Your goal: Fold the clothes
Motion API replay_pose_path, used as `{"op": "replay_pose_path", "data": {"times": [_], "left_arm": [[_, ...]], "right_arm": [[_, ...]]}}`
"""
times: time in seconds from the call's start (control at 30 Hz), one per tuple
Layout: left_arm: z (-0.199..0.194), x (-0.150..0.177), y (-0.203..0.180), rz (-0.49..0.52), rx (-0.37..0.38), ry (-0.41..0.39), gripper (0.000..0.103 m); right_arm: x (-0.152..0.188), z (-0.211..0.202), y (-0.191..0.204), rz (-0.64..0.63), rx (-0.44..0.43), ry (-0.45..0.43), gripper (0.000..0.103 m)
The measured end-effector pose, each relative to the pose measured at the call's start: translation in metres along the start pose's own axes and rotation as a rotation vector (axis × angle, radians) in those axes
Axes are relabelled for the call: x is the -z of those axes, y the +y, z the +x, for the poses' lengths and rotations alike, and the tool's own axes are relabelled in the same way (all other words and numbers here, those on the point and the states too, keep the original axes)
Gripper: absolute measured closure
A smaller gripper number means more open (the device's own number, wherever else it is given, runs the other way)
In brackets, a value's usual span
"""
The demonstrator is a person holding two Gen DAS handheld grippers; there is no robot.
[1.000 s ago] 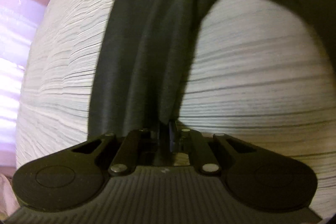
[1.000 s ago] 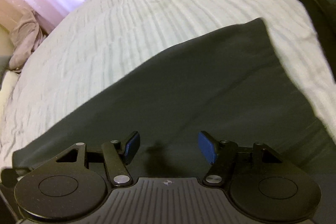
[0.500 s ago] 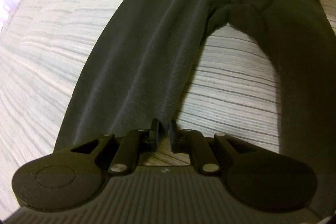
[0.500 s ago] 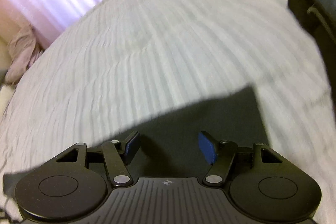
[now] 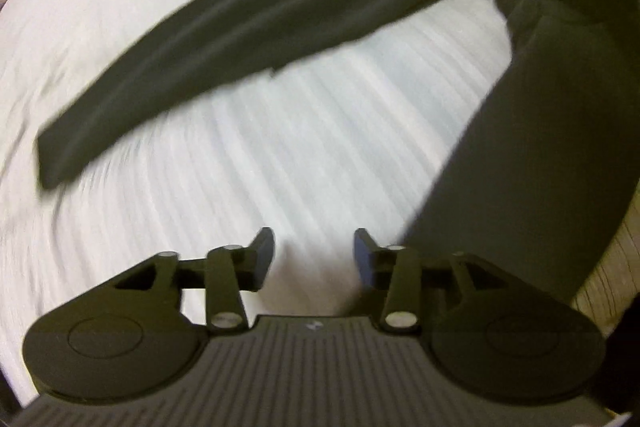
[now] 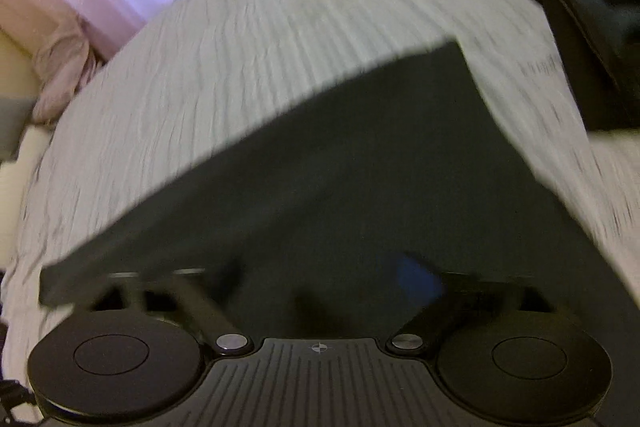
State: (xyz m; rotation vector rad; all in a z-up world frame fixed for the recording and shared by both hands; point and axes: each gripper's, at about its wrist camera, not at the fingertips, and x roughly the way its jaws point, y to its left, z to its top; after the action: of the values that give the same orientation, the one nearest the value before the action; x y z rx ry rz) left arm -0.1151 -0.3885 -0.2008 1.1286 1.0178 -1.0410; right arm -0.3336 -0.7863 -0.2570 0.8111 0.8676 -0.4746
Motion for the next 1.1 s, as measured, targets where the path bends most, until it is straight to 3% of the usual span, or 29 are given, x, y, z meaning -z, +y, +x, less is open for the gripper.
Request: {"op": "replay_pose_path", "data": {"times": [0.13, 0.3, 0.47, 0.67, 0.9, 1.0, 1.1], "left_arm": [[-0.020, 0.055, 0.007, -0.081, -0.028, 0.049, 0.051], [-0.035, 0.125, 0.012, -0.049, -0.068, 0.110, 0.045], [-0.043, 0.192, 0.017, -0.049, -0.046, 0.117, 0.039], [-0.049, 0.264, 0.047, -0.166, -0.043, 0.104, 0.038], [-0.050, 0.310, 0.097, -0.431, 0.005, 0.037, 0.038], [-0.039, 0.317, 0.134, -0.633, 0.101, -0.019, 0.038], [-0.013, 0.328, 0.176, -0.875, 0.257, -0.029, 0.038]], "right_arm": [[0.037, -0.022, 0.009, -0.046, 0.026, 0.095, 0.003], [0.094, -0.058, 0.024, -0.051, 0.085, 0.158, 0.003], [0.136, -0.076, 0.058, -0.090, 0.102, 0.185, 0.003], [0.174, -0.099, 0.119, -0.184, 0.086, 0.187, 0.003], [0.209, -0.103, 0.175, -0.231, 0.060, 0.202, 0.003], [0.213, -0.100, 0.192, -0.242, 0.037, 0.214, 0.003], [0.214, -0.102, 0.212, -0.305, 0.027, 0.224, 0.003]]}}
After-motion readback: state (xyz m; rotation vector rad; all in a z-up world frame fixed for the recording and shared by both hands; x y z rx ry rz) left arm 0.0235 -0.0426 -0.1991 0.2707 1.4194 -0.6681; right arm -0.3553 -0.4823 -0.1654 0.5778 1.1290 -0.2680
